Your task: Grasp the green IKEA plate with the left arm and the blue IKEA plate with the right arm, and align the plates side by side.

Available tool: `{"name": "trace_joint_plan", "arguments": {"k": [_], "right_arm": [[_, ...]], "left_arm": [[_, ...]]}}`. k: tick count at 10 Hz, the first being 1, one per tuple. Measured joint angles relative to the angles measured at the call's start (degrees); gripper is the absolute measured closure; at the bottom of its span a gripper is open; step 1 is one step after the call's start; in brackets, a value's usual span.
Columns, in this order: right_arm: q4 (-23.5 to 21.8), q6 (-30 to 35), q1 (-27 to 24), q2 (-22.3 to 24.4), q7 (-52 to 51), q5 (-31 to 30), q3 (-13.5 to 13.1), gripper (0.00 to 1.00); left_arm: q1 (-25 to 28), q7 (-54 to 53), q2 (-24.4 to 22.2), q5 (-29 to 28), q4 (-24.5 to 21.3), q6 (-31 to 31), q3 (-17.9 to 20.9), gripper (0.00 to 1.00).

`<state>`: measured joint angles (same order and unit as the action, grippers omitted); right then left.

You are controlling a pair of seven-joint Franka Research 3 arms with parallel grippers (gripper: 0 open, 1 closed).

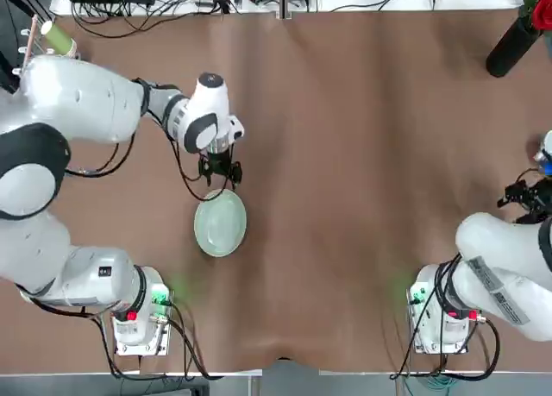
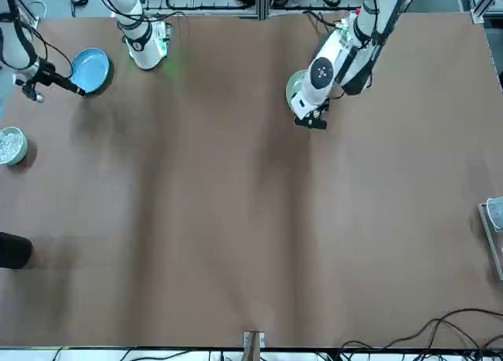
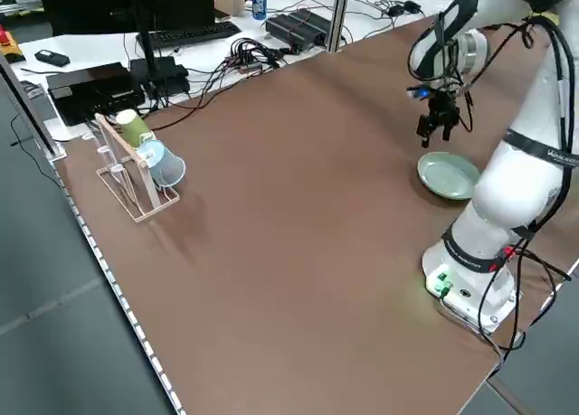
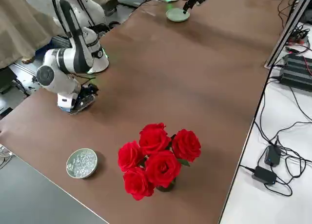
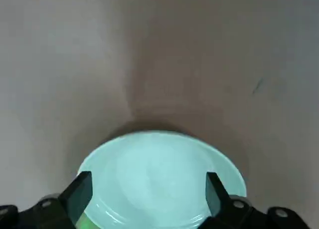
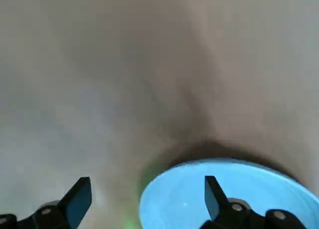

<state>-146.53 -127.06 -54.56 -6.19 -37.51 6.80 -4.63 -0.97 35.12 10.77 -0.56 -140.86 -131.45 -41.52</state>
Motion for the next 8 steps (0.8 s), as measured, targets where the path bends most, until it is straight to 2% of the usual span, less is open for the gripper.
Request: {"name": "trace_joint_plan", "arguments": {"k": [2, 5, 8], "right_arm": [[-0.05, -0.69, -2.87, -2.49, -2.58, 0.02, -0.01, 0.01], [-0.07, -1.01, -4.64, -4.66, -4.32, 0.04, 0.03, 0.01], [-0.1, -0.98, -5.5, -5.73, -5.32, 0.4, 0.61, 0.03]], "left_arm": [[-2.45, 8.1, 3.61, -5.8, -0.12, -0.62, -0.01, 0.0], [-4.29, 14.0, 8.7, -11.92, -0.18, -1.12, -0.01, 0.0], [-4.22, 14.36, 9.65, -14.01, 1.19, -1.53, 0.35, 0.0]]}}
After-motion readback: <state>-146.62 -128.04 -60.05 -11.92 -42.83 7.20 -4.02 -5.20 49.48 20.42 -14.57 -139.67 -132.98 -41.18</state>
